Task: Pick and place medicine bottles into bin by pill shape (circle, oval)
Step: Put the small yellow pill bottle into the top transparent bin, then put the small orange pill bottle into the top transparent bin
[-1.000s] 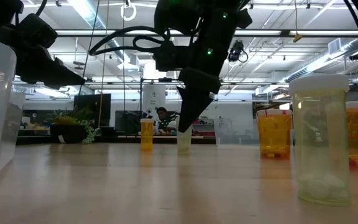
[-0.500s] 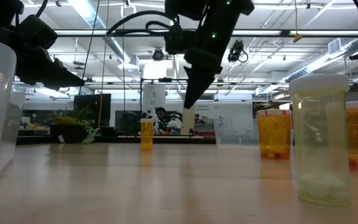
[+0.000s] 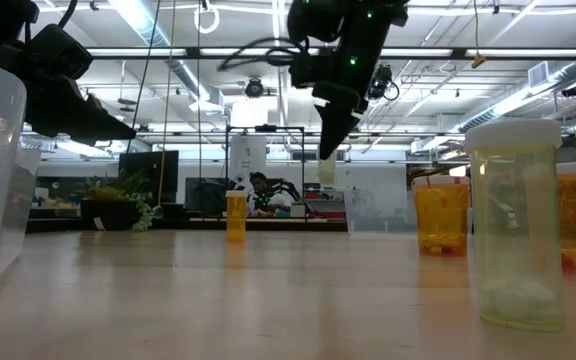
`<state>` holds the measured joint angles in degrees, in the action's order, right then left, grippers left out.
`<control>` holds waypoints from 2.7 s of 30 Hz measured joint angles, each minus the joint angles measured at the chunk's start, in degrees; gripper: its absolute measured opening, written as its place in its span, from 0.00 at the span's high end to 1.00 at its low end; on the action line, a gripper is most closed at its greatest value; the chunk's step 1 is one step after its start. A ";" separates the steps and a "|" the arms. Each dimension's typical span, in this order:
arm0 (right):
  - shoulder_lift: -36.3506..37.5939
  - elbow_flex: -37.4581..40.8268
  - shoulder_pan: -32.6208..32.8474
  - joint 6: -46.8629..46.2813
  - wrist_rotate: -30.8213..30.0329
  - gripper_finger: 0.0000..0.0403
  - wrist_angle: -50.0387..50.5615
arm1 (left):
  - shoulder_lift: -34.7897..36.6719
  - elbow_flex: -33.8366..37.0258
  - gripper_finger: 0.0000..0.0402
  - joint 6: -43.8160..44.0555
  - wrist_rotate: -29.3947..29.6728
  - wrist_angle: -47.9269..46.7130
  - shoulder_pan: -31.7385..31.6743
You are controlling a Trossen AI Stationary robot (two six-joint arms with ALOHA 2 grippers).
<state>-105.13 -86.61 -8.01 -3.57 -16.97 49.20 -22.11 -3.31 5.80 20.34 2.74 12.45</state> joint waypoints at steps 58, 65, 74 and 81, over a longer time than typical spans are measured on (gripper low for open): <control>3.02 17.29 -28.94 -1.73 8.04 0.52 -11.20 | -0.01 0.00 0.74 0.04 0.00 -0.01 0.00; 8.09 17.29 -28.11 -2.31 7.26 0.48 -10.19 | 0.00 0.00 0.74 0.04 0.02 0.00 0.00; 13.50 17.22 -19.05 -2.51 6.62 0.47 -12.96 | 0.00 0.00 0.74 0.04 0.02 0.00 0.00; 11.99 17.20 -9.53 -1.79 6.95 0.47 -19.54 | -0.02 0.00 0.74 0.04 0.02 0.02 0.00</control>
<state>-93.14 -69.41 -17.54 -5.37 -10.03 29.66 -22.13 -3.31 5.85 20.36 2.76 12.45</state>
